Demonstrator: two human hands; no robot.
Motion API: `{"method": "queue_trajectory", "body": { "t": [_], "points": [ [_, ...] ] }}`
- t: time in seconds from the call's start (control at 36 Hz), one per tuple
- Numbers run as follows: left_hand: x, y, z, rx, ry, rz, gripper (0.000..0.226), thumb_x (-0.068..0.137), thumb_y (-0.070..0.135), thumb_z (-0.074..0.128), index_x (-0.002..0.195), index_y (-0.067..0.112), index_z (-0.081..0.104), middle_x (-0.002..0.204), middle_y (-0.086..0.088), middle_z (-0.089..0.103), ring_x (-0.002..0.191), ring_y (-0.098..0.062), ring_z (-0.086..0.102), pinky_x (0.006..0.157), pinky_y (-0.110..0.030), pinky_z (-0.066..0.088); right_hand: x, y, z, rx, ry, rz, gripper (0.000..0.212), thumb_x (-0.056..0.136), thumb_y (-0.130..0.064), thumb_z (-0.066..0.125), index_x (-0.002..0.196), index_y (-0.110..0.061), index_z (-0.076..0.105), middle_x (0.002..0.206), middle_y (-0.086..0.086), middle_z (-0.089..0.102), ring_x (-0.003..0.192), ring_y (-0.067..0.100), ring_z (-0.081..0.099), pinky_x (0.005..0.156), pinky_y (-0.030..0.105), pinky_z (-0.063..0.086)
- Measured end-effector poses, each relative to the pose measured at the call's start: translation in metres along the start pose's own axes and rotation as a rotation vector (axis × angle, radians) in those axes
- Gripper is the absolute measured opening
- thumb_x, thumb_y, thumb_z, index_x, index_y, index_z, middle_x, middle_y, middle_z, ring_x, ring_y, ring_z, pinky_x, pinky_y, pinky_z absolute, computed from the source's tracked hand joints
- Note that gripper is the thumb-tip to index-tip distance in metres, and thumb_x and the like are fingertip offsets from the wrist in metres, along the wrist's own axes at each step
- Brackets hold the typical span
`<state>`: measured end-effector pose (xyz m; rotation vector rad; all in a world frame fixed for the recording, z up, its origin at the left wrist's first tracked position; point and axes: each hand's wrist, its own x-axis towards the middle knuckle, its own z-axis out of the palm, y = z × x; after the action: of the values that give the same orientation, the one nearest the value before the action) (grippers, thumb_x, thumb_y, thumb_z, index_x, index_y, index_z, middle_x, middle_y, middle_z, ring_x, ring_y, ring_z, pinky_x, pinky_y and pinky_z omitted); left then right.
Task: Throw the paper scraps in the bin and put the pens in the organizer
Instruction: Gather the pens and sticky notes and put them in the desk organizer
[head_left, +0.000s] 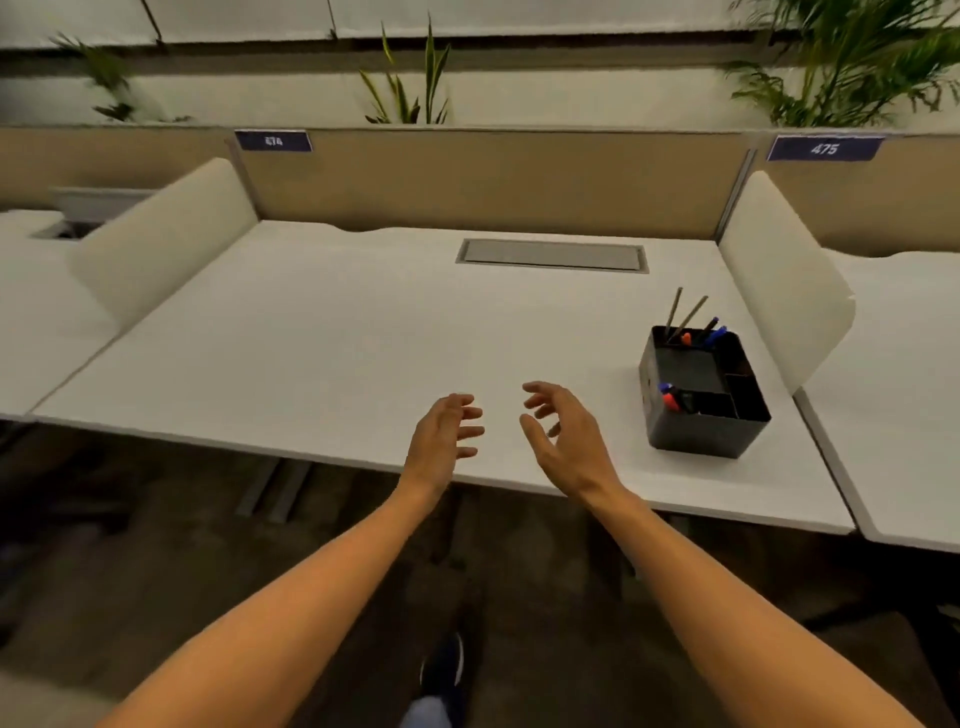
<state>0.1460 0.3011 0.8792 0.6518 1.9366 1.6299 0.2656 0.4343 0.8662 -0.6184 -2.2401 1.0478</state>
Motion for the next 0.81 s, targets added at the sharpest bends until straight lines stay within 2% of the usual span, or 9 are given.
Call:
{"method": "queue_trajectory", "body": {
  "t": [0.08, 0.19, 0.28, 0.53, 0.72, 0.81],
  "points": [
    [-0.025, -0.015, -0.032, 0.0, 0.042, -0.029, 0.048, 0.102, 0.05, 0.032, 0.127, 0.018, 0.057, 0.118, 0.0, 0.066, 0.102, -0.016, 0.068, 0.084, -0.03, 0.058, -0.02, -0.009, 0.029, 0.038, -0.089, 0.022, 0.036, 0.095, -0.03, 0.063, 0.13, -0.026, 0.055, 0.116, -0.007, 0.063, 0.096, 0.007, 0.062, 0.084, 0.023, 0.056],
    [-0.048, -0.036, -0.075, 0.012, 0.109, -0.083, 0.046, 0.102, 0.051, 0.033, 0.125, 0.02, 0.059, 0.111, 0.002, 0.069, 0.097, -0.014, 0.07, 0.082, -0.03, 0.059, -0.048, -0.017, 0.068, 0.068, -0.211, 0.066, 0.03, 0.096, -0.038, 0.059, 0.125, -0.039, 0.053, 0.109, -0.02, 0.059, 0.096, -0.003, 0.06, 0.079, 0.013, 0.051],
    [-0.063, -0.058, -0.106, 0.003, 0.149, -0.148, 0.04, 0.103, 0.046, 0.035, 0.121, 0.022, 0.061, 0.109, 0.0, 0.071, 0.095, -0.014, 0.071, 0.08, -0.032, 0.059, -0.069, -0.02, 0.097, 0.049, -0.276, 0.099, 0.03, 0.095, -0.04, 0.058, 0.125, -0.041, 0.052, 0.105, -0.025, 0.057, 0.097, -0.008, 0.056, 0.077, 0.009, 0.048],
    [-0.091, -0.143, -0.188, -0.021, 0.186, -0.391, 0.028, 0.104, 0.035, 0.042, 0.114, 0.021, 0.064, 0.102, -0.003, 0.072, 0.088, -0.015, 0.07, 0.068, -0.027, 0.057, -0.123, -0.025, 0.188, 0.017, -0.458, 0.306, 0.029, 0.096, -0.033, 0.059, 0.125, -0.037, 0.056, 0.105, -0.02, 0.06, 0.089, 0.0, 0.06, 0.073, 0.01, 0.045],
    [-0.112, -0.232, -0.223, -0.03, 0.111, -0.609, 0.016, 0.1, 0.028, 0.052, 0.11, 0.022, 0.064, 0.103, -0.003, 0.071, 0.085, -0.013, 0.067, 0.067, -0.025, 0.053, -0.181, -0.003, 0.261, -0.006, -0.616, 0.517, 0.027, 0.095, -0.027, 0.063, 0.12, -0.033, 0.059, 0.097, -0.016, 0.062, 0.083, 0.004, 0.063, 0.069, 0.011, 0.048],
    [-0.131, -0.278, -0.232, -0.038, 0.093, -0.728, 0.017, 0.1, 0.02, 0.053, 0.114, 0.018, 0.063, 0.101, -0.002, 0.07, 0.084, -0.013, 0.067, 0.066, -0.025, 0.053, -0.213, 0.012, 0.294, -0.021, -0.677, 0.608, 0.028, 0.095, -0.024, 0.063, 0.122, -0.03, 0.06, 0.097, -0.013, 0.063, 0.081, 0.006, 0.064, 0.068, 0.012, 0.049]
  ]
}}
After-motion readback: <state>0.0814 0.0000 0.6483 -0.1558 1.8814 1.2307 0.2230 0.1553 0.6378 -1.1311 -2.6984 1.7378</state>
